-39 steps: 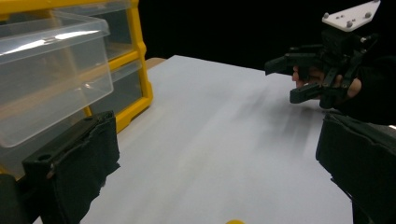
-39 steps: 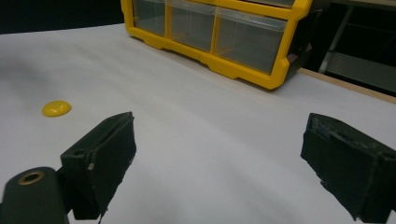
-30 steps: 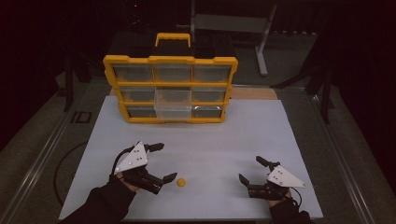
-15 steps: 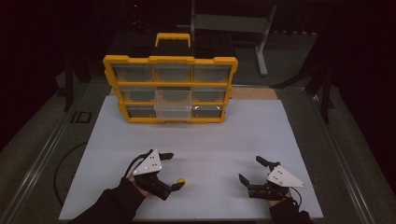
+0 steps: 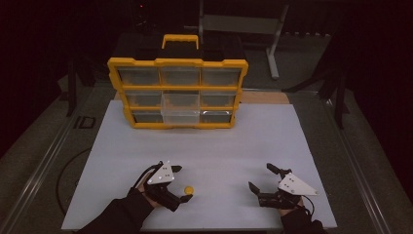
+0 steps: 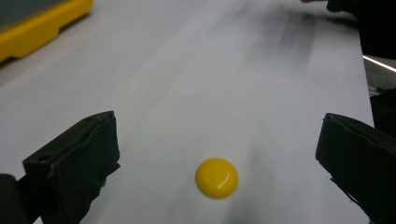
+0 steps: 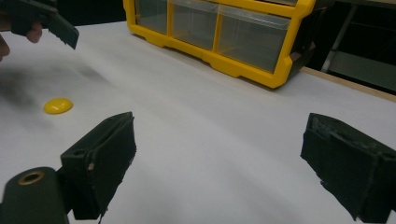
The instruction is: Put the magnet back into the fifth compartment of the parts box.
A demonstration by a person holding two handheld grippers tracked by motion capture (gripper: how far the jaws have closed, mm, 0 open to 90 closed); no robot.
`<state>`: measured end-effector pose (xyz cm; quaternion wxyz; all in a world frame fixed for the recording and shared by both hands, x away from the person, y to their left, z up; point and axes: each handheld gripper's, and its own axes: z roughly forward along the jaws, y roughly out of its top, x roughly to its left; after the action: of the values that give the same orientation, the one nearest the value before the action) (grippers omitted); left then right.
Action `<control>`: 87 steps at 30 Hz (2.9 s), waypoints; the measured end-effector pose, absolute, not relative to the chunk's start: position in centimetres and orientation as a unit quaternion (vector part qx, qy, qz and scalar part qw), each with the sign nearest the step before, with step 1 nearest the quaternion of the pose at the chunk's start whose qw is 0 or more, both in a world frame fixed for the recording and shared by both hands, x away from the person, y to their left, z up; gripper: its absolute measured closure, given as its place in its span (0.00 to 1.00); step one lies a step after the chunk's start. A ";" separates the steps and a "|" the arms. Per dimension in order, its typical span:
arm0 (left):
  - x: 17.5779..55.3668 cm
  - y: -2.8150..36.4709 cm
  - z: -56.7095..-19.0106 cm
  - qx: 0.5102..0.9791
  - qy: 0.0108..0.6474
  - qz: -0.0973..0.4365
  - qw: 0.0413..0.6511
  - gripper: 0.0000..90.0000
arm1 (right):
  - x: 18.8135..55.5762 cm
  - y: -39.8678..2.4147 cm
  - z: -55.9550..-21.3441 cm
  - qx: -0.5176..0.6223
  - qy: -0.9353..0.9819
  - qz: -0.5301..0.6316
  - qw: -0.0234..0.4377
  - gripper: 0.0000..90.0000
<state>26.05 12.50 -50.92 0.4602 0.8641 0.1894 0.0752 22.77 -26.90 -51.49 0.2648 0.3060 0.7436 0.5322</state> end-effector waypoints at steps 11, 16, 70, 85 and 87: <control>26.2 11.9 -51.6 0.884 0.192 0.055 0.423 0.15 | 22.8 -26.9 -51.5 0.307 0.744 0.532 0.264 0.11; 26.2 11.6 -51.8 0.892 0.189 0.056 0.408 0.20 | 22.7 -26.9 -51.5 0.307 0.744 0.532 0.264 0.11; 26.8 9.0 -51.5 0.941 0.171 0.046 0.289 0.70 | 22.8 -26.8 -51.6 0.304 0.747 0.532 0.258 0.11; 26.6 9.4 -50.3 0.942 0.165 0.040 0.288 0.70 | 22.8 -26.8 -51.6 0.304 0.747 0.532 0.257 0.11; 26.6 9.5 -50.1 0.942 0.165 0.039 0.288 0.70 | 22.8 -26.8 -51.6 0.304 0.747 0.532 0.257 0.11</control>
<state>26.59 9.47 -50.11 0.2882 0.9425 0.1647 0.0394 22.83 -26.75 -51.63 0.2574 0.3038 0.7473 0.5320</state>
